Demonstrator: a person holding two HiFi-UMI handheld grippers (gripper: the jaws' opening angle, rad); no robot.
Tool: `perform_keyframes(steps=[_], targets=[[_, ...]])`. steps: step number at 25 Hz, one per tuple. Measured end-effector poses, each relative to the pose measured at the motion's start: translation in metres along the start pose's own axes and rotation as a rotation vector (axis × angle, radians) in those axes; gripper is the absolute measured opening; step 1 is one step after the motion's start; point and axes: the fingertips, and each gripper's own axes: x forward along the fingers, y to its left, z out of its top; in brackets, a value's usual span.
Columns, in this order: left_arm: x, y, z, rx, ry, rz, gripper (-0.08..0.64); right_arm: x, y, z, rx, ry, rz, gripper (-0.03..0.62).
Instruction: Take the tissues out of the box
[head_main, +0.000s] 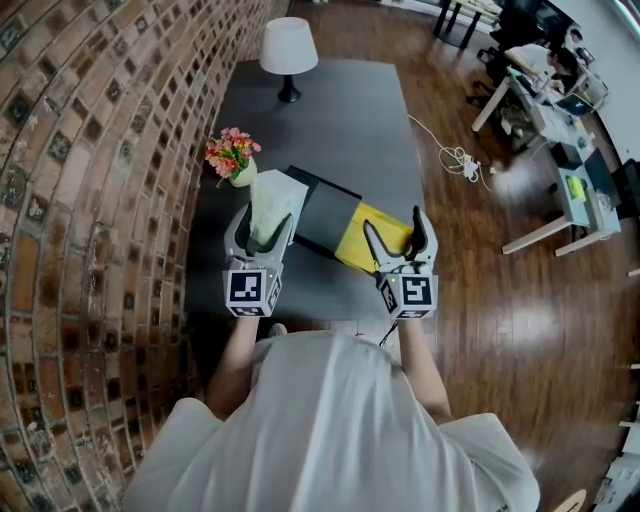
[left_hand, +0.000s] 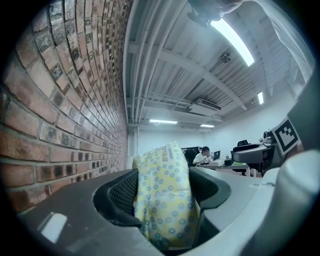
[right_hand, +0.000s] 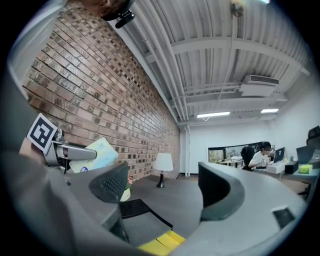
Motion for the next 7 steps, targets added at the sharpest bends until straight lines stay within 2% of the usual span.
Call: perform_keyframes(steps=[7], targets=[[0.017,0.000,-0.003,-0.026,0.009,-0.022,0.305,0.012,0.003,-0.006,0.005,0.008,0.015,0.436]])
